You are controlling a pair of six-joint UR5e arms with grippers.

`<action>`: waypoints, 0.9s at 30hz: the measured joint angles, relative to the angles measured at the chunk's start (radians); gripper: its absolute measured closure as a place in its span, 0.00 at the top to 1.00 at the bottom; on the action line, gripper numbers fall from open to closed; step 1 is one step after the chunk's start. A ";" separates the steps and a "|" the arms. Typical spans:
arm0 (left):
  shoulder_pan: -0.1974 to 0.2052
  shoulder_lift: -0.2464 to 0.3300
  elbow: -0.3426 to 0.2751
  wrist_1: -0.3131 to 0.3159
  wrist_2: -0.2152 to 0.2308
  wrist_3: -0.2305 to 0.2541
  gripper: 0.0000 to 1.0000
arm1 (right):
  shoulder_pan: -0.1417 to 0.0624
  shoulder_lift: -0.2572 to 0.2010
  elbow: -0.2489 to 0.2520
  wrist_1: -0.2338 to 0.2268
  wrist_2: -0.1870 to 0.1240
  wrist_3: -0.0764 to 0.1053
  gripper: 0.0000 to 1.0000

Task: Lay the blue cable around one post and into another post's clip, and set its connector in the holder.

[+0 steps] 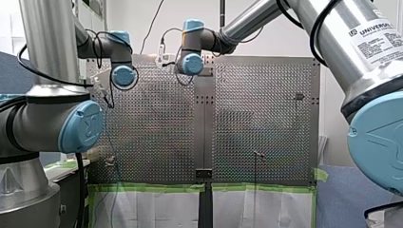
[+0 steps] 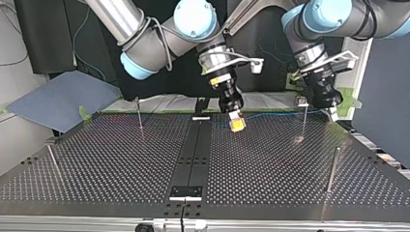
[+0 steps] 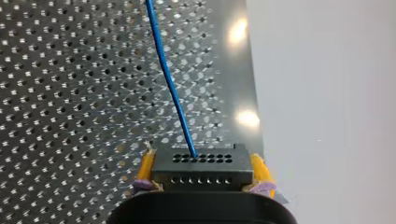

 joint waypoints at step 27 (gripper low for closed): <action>0.093 -0.044 0.214 -0.062 0.051 -0.038 0.00 | -0.033 0.007 -0.122 0.014 -0.078 0.009 0.05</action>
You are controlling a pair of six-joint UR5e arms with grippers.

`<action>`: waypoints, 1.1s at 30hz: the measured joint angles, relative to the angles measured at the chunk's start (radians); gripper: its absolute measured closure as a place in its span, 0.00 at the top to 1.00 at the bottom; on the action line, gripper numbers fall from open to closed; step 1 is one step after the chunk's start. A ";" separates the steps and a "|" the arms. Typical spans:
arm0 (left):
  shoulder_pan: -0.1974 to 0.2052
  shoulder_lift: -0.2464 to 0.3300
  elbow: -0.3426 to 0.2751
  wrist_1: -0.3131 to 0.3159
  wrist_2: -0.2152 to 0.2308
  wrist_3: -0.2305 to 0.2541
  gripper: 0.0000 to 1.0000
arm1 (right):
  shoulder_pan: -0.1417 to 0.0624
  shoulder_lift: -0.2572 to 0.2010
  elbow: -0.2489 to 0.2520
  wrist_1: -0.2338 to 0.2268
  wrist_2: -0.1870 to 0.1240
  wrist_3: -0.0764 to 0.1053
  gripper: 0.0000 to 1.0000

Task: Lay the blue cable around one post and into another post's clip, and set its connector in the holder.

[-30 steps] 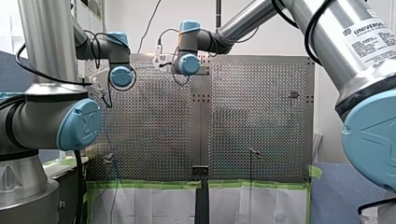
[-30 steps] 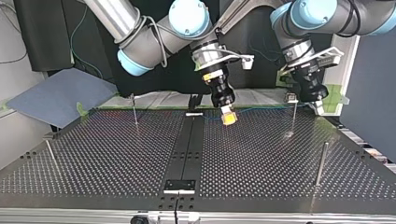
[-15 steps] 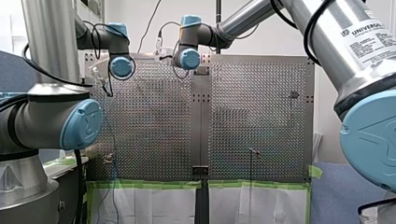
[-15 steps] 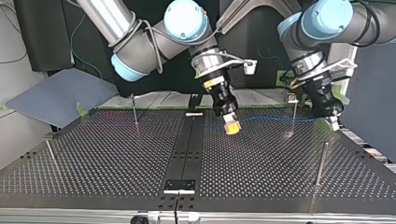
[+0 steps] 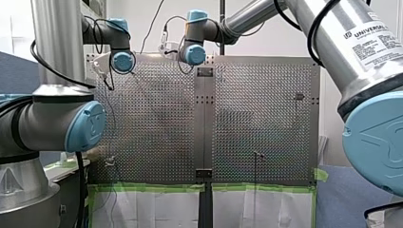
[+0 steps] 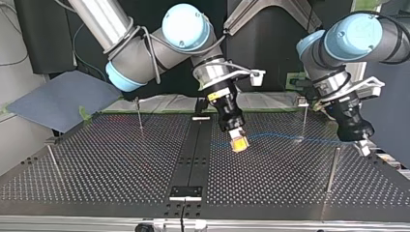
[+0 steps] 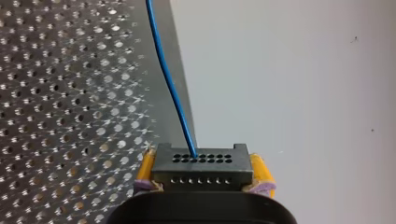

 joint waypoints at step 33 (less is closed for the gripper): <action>0.237 -0.132 0.175 -0.053 0.210 -0.027 0.00 | 0.009 0.168 -0.210 0.068 -0.062 -0.001 0.05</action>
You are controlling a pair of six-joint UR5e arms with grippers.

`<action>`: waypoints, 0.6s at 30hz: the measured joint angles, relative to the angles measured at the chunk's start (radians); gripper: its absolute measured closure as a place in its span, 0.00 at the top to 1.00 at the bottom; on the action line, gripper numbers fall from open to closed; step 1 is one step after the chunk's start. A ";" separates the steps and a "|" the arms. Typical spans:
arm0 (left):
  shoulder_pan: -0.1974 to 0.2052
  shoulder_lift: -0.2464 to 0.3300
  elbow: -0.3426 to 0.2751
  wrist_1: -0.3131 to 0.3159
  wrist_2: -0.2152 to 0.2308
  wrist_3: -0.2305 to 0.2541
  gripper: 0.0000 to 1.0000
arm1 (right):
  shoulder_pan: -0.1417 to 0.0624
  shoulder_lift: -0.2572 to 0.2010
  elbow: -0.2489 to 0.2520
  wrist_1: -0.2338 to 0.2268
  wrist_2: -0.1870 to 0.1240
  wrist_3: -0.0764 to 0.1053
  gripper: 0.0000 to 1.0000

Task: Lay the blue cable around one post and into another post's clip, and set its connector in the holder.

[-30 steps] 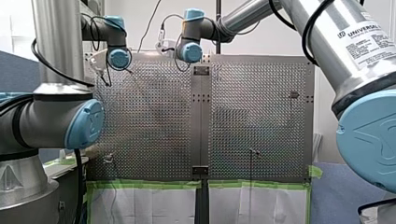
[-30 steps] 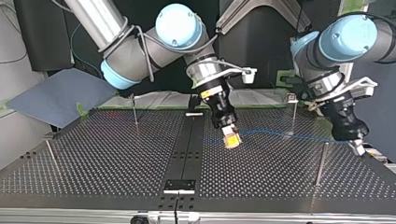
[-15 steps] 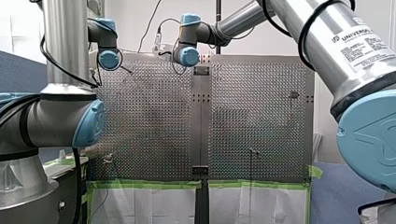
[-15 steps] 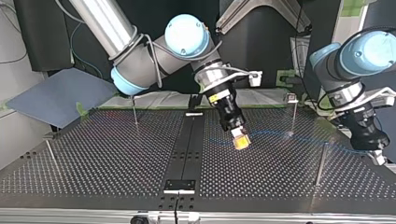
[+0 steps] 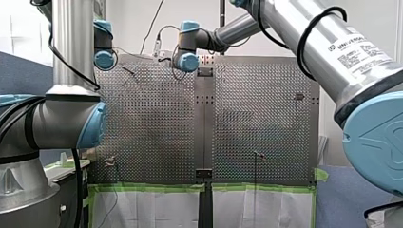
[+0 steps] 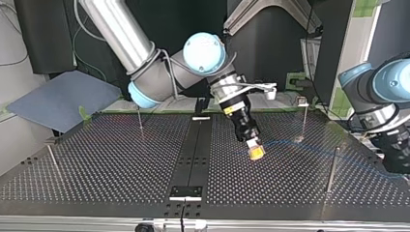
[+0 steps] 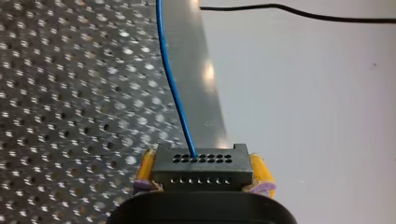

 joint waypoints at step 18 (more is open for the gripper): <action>-0.013 -0.094 0.020 -0.013 0.051 0.001 0.00 | -0.038 0.045 -0.075 0.009 0.009 0.016 0.05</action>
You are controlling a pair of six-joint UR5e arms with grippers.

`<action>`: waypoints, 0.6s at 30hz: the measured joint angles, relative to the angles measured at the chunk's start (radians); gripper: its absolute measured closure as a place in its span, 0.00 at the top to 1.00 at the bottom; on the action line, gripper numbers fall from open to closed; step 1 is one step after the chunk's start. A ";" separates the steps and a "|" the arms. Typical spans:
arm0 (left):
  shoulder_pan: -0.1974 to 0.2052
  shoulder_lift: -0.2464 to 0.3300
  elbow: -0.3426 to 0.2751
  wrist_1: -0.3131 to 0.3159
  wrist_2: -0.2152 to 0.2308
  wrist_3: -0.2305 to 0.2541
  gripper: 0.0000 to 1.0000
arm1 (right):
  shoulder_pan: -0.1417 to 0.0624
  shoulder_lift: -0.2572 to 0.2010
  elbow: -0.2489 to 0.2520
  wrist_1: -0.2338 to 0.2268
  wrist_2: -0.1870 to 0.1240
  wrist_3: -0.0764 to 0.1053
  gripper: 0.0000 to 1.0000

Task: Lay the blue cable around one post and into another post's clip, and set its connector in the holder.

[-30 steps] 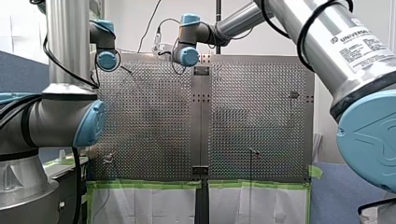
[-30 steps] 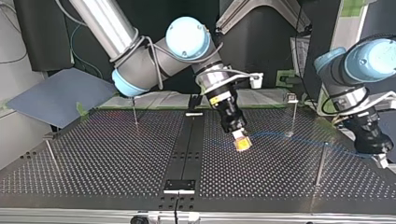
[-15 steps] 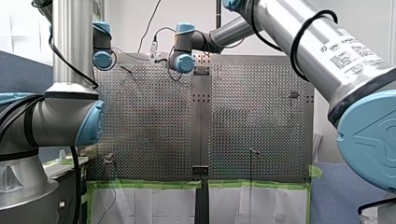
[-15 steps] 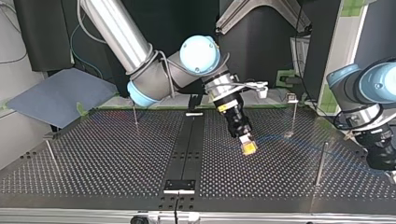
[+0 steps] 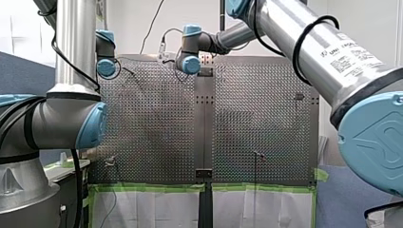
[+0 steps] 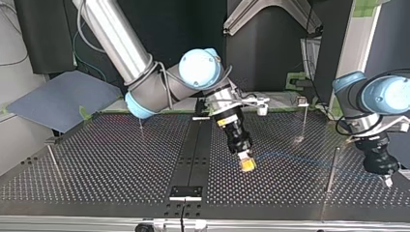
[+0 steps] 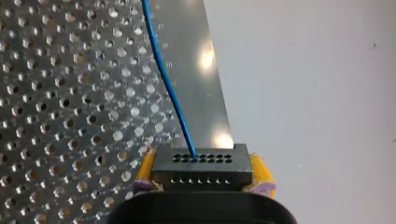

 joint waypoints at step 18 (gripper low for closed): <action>-0.006 -0.044 -0.004 -0.005 0.018 -0.014 0.00 | -0.018 0.033 0.001 0.024 -0.002 -0.003 0.05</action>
